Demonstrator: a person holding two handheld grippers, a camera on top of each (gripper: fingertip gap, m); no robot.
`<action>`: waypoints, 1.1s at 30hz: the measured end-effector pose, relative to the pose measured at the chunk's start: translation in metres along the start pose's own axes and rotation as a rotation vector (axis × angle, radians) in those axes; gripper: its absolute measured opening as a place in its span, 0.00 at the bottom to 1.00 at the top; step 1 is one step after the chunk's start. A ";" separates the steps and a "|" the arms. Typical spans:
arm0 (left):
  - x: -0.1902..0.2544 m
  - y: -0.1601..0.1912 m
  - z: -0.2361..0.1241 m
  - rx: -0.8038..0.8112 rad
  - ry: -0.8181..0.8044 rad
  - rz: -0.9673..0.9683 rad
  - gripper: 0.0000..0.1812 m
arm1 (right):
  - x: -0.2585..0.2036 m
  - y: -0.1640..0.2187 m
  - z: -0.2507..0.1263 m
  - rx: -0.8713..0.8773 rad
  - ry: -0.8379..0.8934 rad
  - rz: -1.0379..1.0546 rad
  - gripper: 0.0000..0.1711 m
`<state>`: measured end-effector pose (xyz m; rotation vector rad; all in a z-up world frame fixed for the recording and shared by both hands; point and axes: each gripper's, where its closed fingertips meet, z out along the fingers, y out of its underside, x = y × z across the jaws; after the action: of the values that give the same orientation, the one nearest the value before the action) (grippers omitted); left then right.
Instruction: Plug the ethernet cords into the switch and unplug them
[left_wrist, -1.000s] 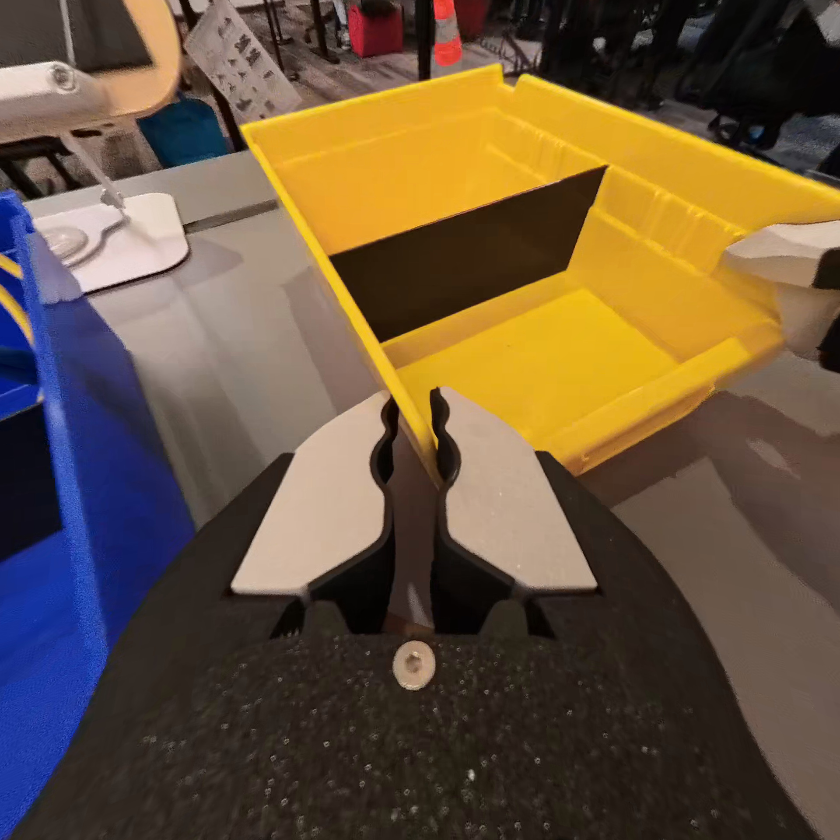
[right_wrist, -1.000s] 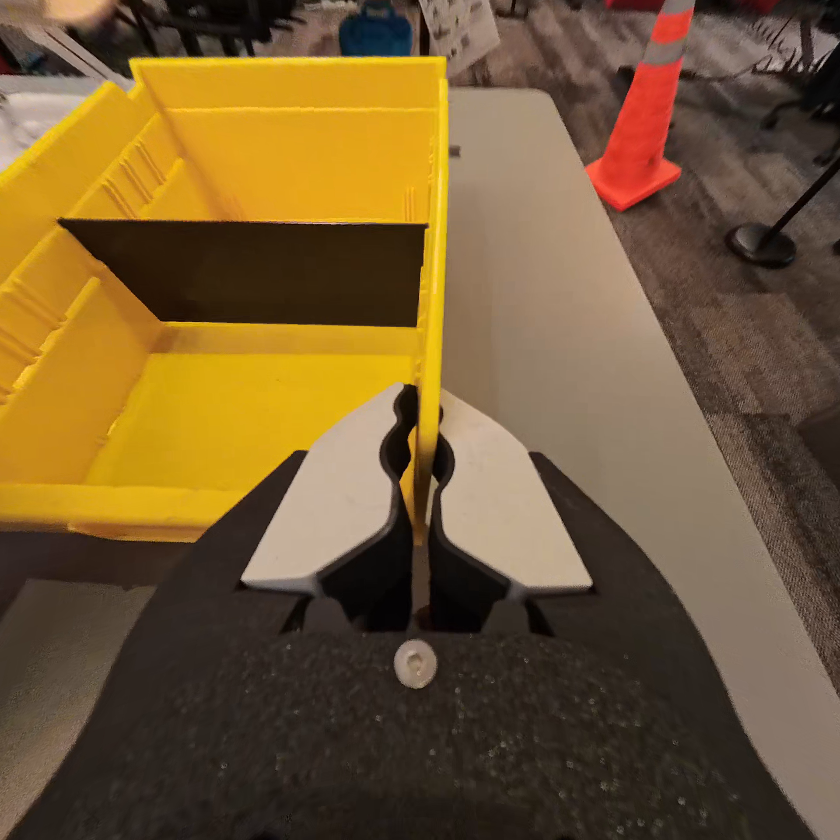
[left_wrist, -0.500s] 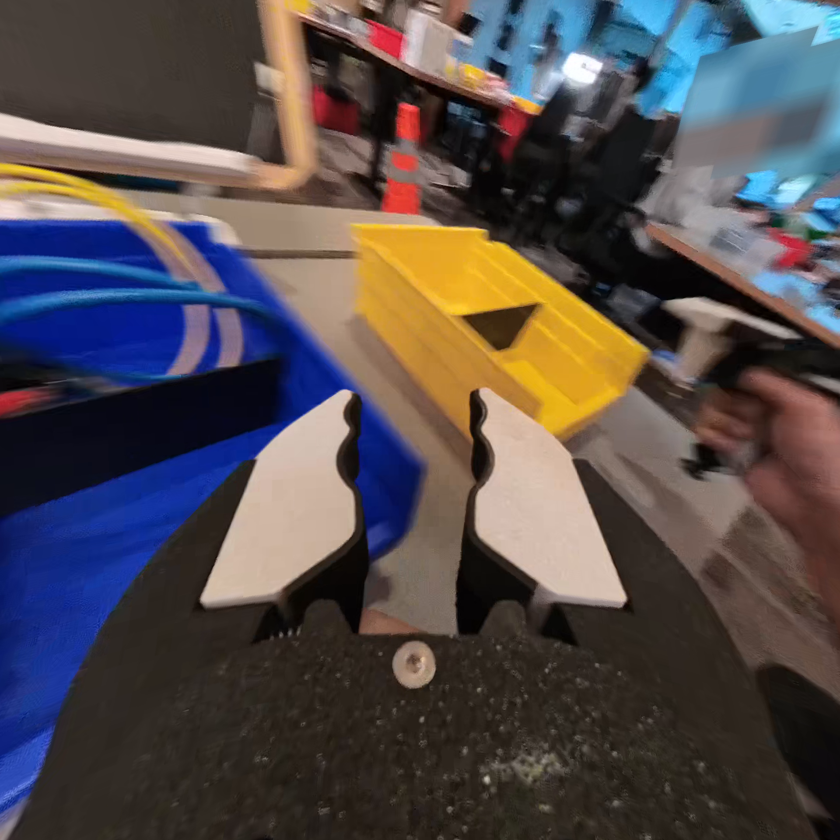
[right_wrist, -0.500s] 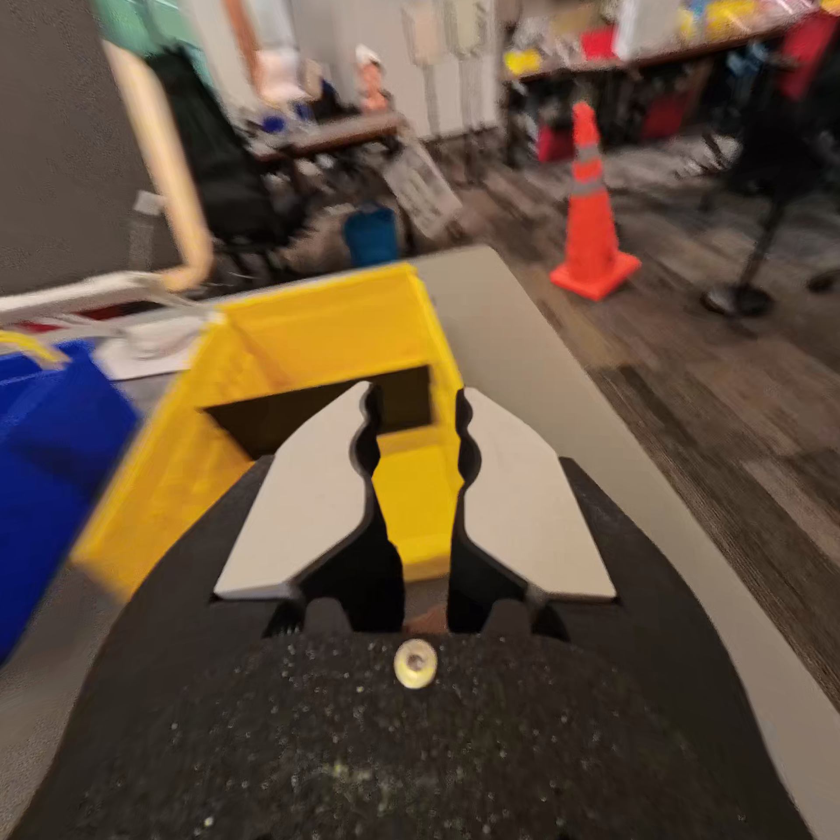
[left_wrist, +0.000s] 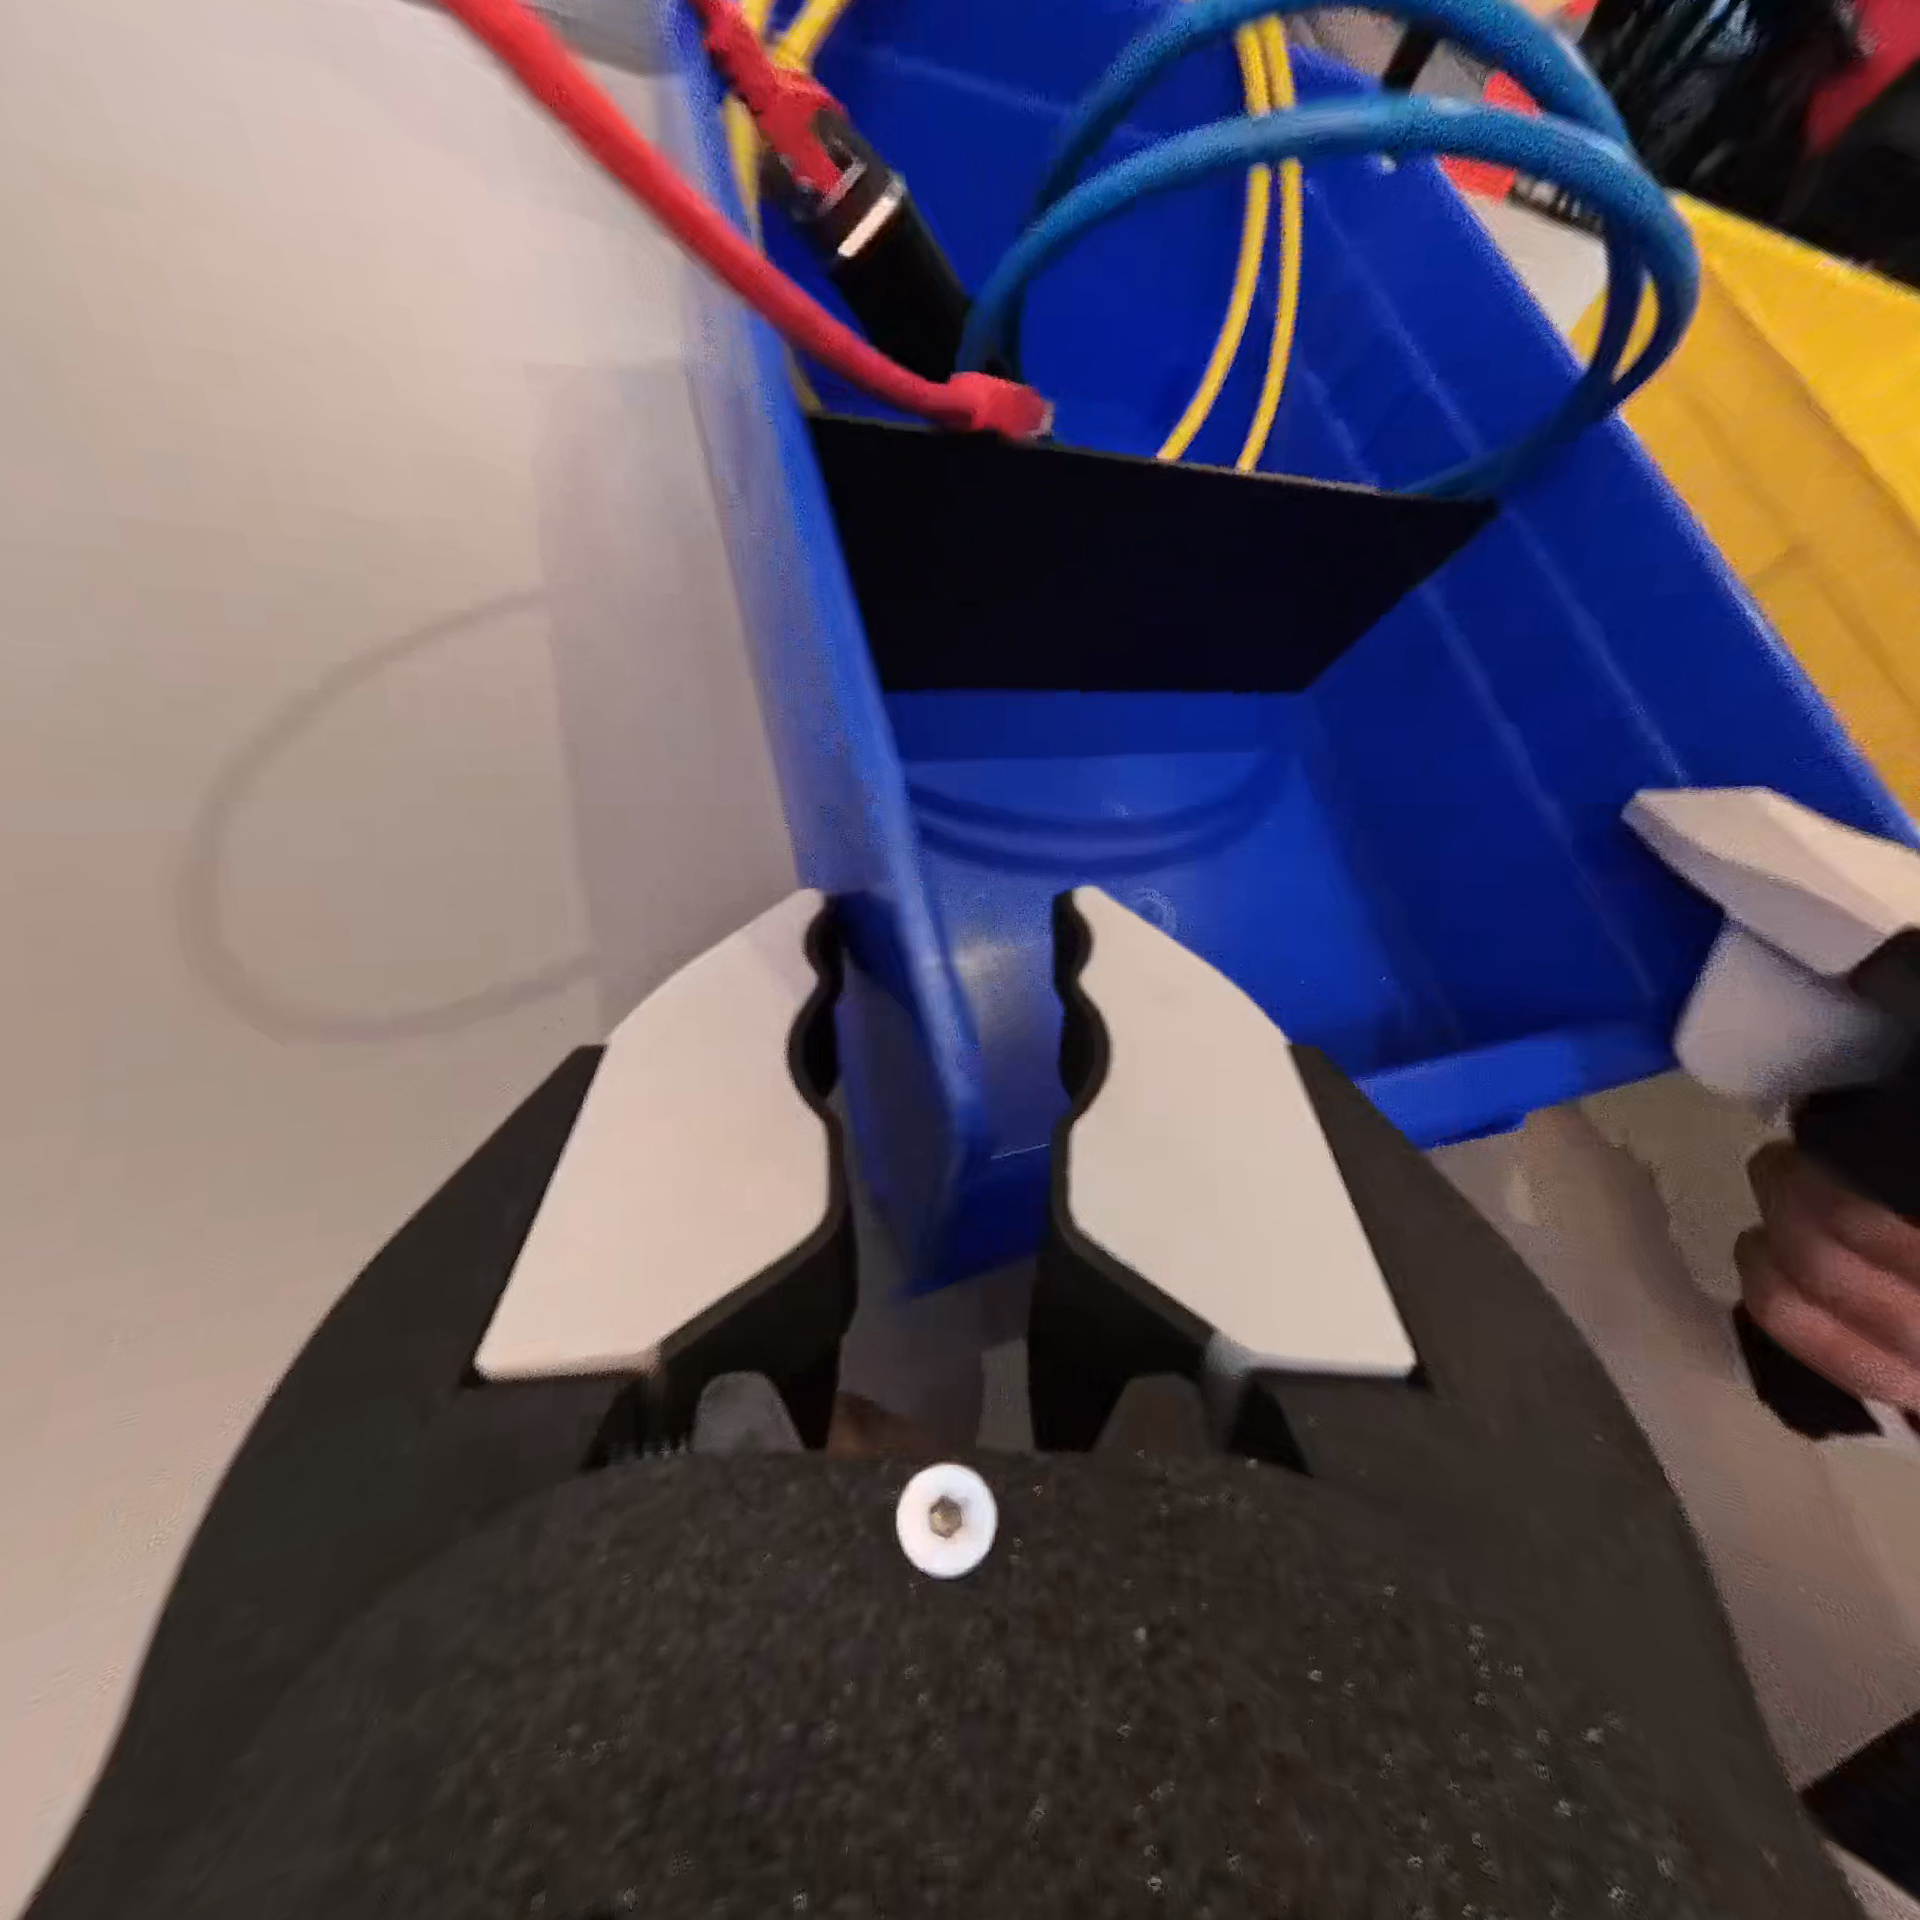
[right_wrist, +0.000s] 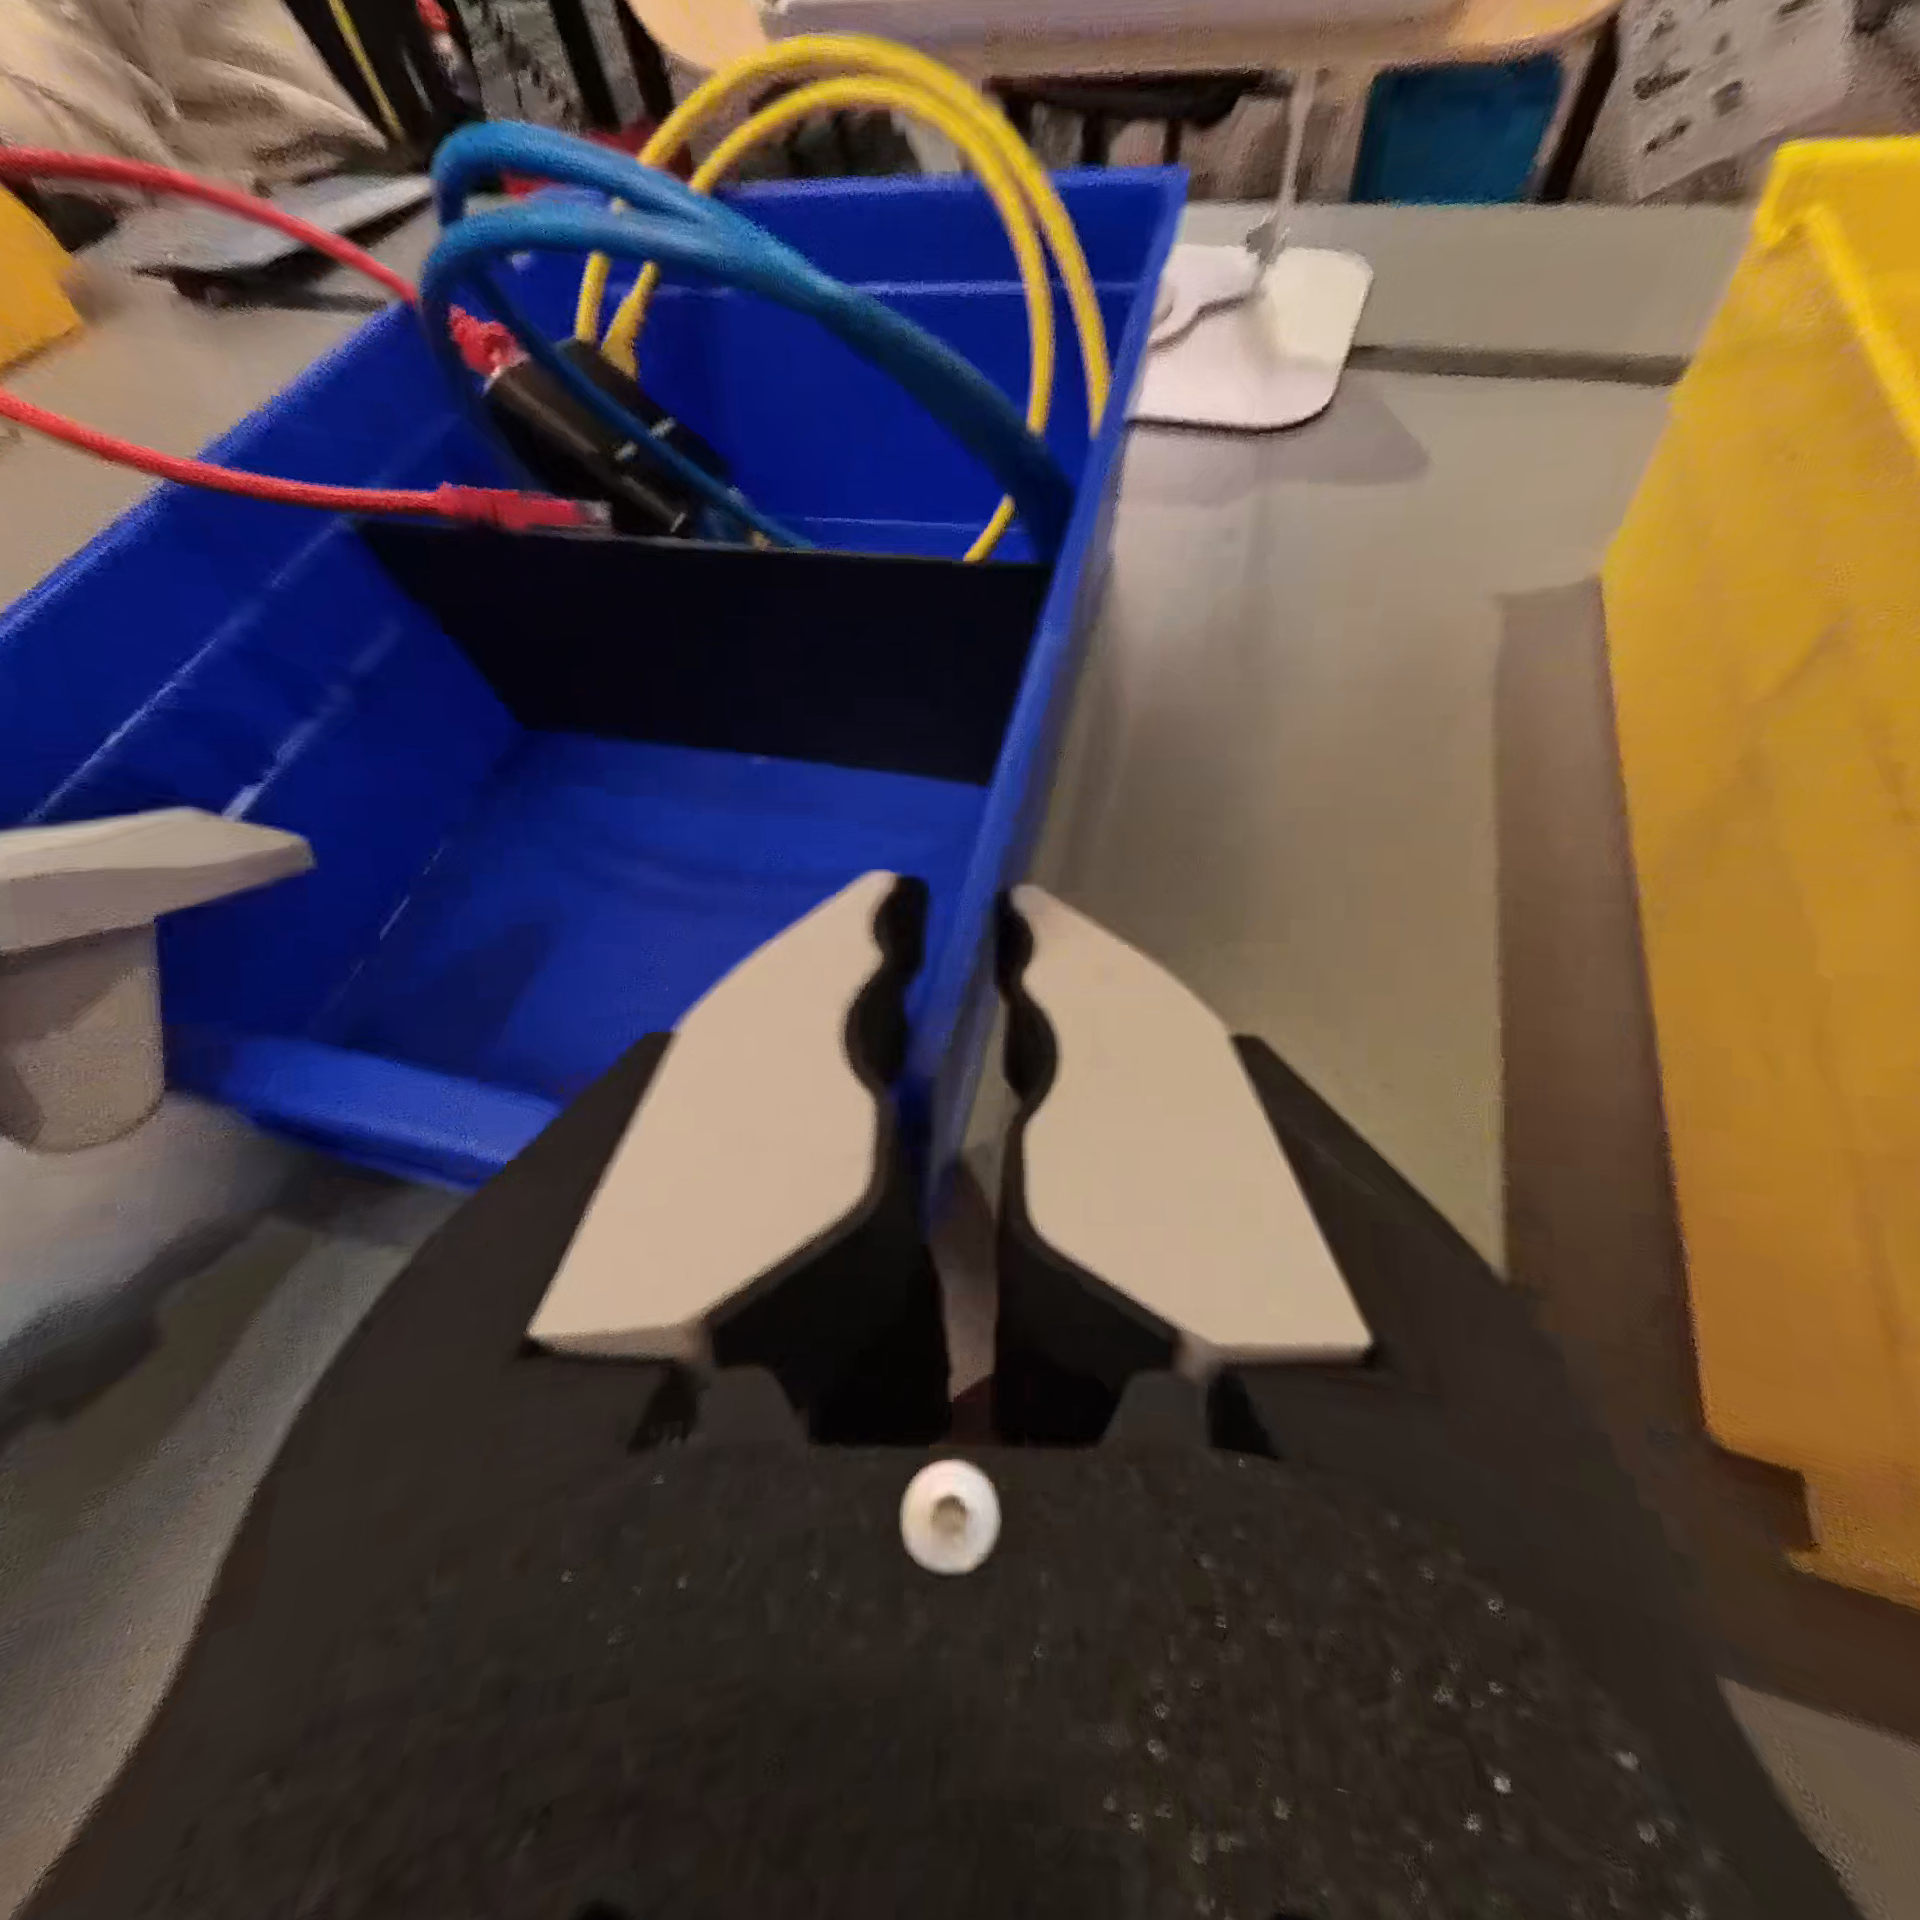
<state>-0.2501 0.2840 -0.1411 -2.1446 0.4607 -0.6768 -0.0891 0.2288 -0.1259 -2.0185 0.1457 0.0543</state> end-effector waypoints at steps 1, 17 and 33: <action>-0.004 -0.002 -0.001 0.000 0.007 -0.024 0.18 | 0.002 0.002 0.001 -0.046 0.028 0.001 0.05; -0.201 -0.050 -0.083 0.038 -0.266 0.154 0.01 | -0.185 -0.024 0.061 -0.034 0.018 -0.032 0.05; -0.260 -0.075 -0.133 0.289 -0.251 0.016 0.18 | -0.242 0.002 0.027 -0.141 -0.404 -0.108 0.25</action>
<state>-0.5295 0.3875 -0.0921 -1.9158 0.2285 -0.4278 -0.3283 0.2713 -0.1142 -2.1080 -0.2285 0.4098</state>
